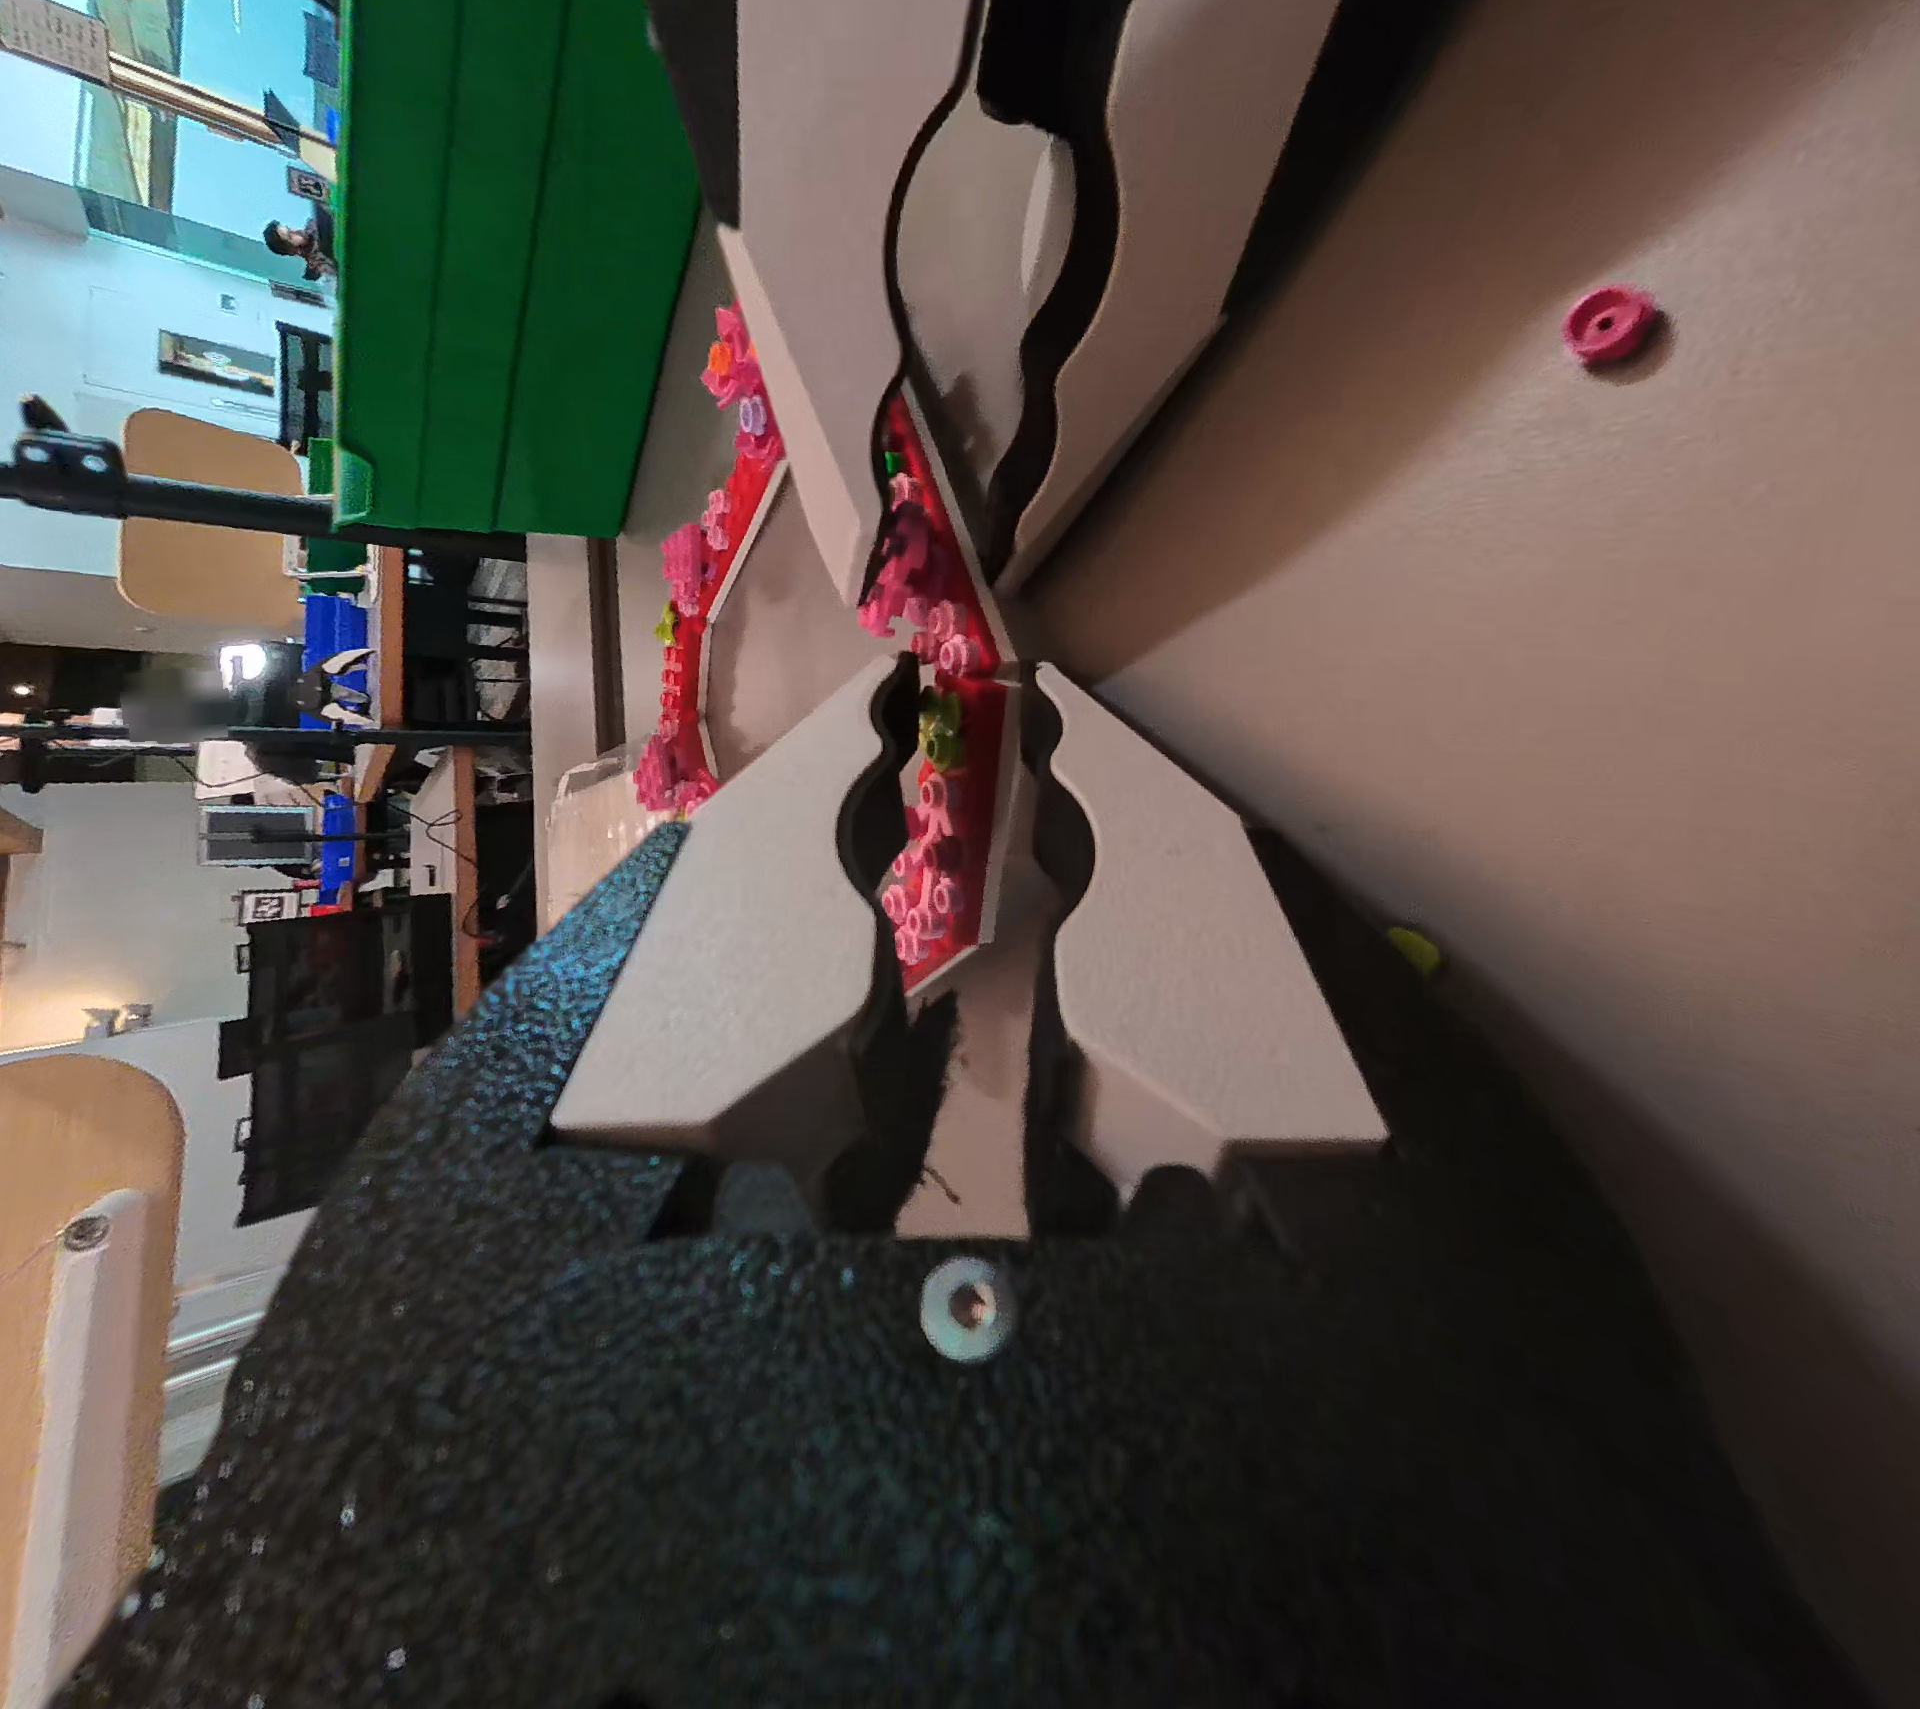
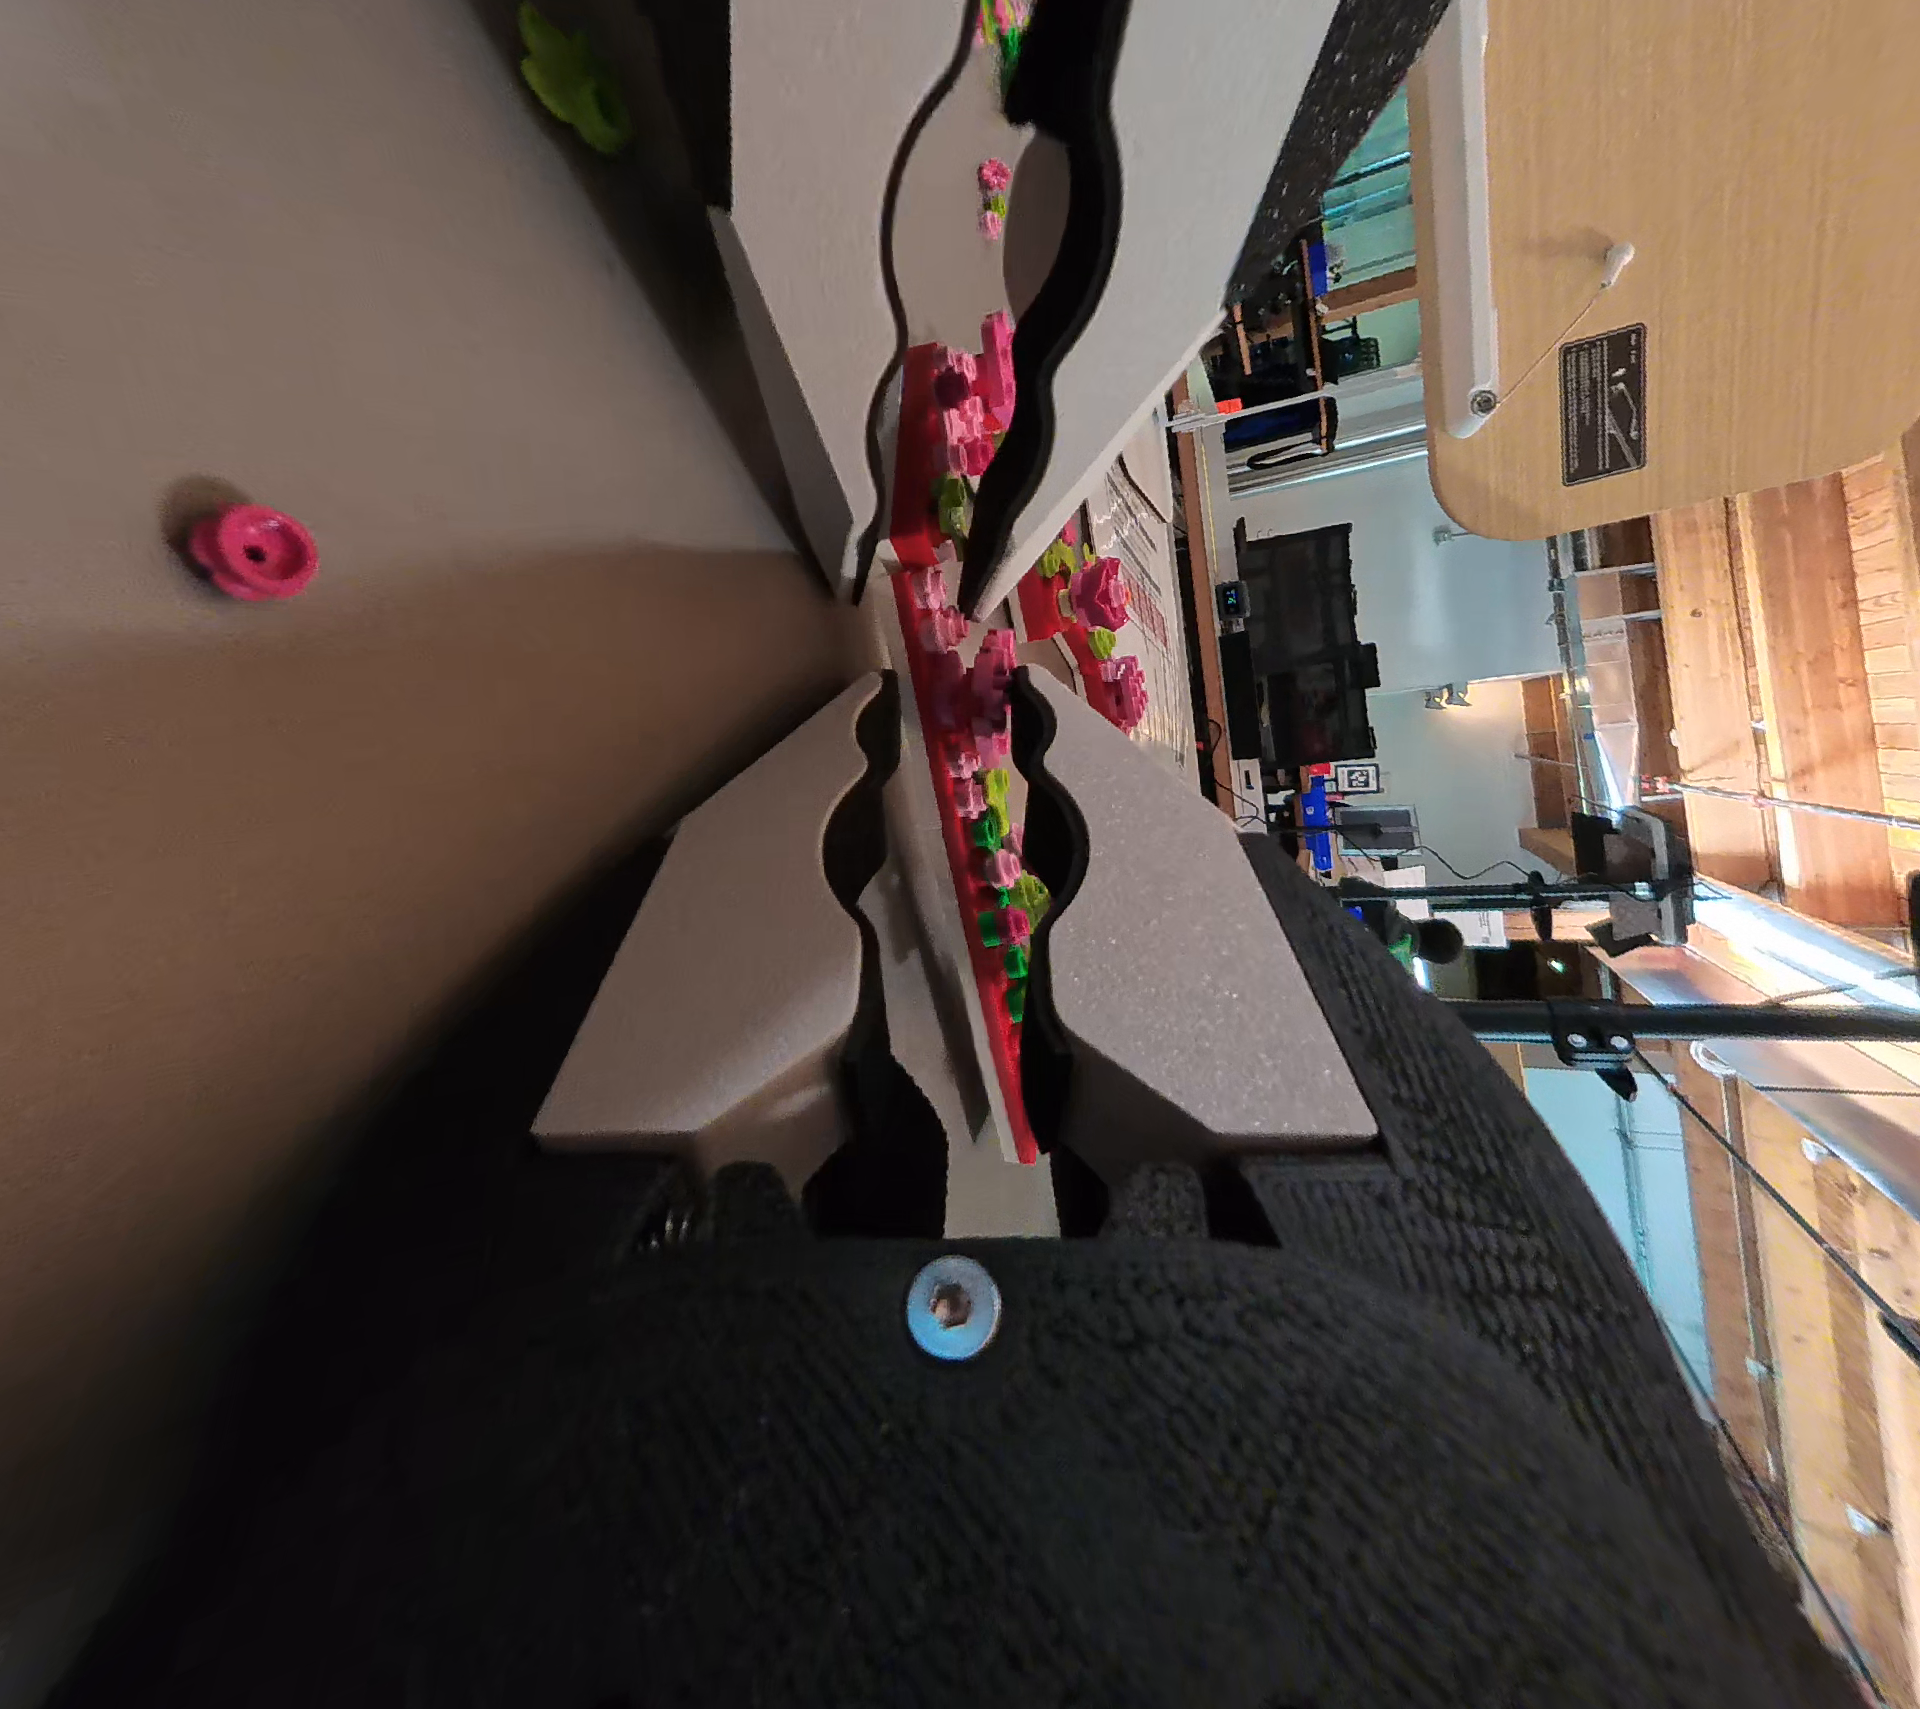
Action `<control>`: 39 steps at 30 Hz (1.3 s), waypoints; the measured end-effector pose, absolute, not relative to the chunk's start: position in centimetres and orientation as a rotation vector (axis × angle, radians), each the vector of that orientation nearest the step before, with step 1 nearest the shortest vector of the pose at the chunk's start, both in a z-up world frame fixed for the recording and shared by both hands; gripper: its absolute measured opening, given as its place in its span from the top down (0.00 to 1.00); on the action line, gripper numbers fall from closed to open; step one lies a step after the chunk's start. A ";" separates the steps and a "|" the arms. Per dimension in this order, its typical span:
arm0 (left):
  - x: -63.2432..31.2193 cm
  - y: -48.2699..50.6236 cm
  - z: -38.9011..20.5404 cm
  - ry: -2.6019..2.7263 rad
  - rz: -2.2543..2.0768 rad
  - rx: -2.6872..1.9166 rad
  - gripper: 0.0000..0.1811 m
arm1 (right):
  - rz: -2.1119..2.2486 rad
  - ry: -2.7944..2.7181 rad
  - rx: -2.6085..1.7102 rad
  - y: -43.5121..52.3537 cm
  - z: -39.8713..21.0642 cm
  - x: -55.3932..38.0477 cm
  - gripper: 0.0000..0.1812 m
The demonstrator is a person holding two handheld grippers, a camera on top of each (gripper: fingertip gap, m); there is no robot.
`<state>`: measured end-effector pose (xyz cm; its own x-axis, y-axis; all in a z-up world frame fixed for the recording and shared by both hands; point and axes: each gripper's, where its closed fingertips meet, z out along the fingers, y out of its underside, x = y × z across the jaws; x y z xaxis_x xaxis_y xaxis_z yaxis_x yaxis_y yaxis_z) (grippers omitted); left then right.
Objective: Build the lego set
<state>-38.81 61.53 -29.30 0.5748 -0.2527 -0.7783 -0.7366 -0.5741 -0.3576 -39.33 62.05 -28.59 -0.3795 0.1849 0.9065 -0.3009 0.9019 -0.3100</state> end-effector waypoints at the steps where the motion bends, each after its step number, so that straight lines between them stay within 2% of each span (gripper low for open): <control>1: -38.8 61.5 -29.3 0.781 0.891 -2.116 0.90 | 0.520 -1.892 0.083 62.0 -28.6 -39.3 0.89; 16: -38.8 61.4 -29.0 0.731 0.843 -2.079 0.90 | 0.560 -1.879 0.053 61.8 -28.3 -39.4 0.89; 19: -38.4 61.7 -28.6 0.713 0.824 -2.054 0.85 | 0.582 -1.875 0.039 61.8 -28.1 -39.4 0.89; 22: -38.5 61.8 -28.3 0.722 0.872 -2.035 0.84 | 0.591 -1.863 0.025 61.8 -27.8 -39.4 0.89; 26: -39.1 61.9 -27.8 0.726 0.988 -2.013 0.86 | 0.611 -1.845 0.003 61.6 -27.3 -39.5 0.89; 28: -39.7 61.9 -27.7 0.738 1.079 -2.007 0.90 | 0.619 -1.834 -0.003 61.4 -27.1 -39.5 0.89; 39: -40.3 61.8 -27.4 0.887 1.366 -1.950 0.93 | 0.625 -1.829 -0.035 61.4 -27.0 -39.7 0.89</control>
<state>-40.26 61.79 -27.42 0.2504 -0.1846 -0.9504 -0.7930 -0.6023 -0.0919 -39.71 61.41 -27.02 -0.3540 0.3257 0.8767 -0.2790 0.8580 -0.4314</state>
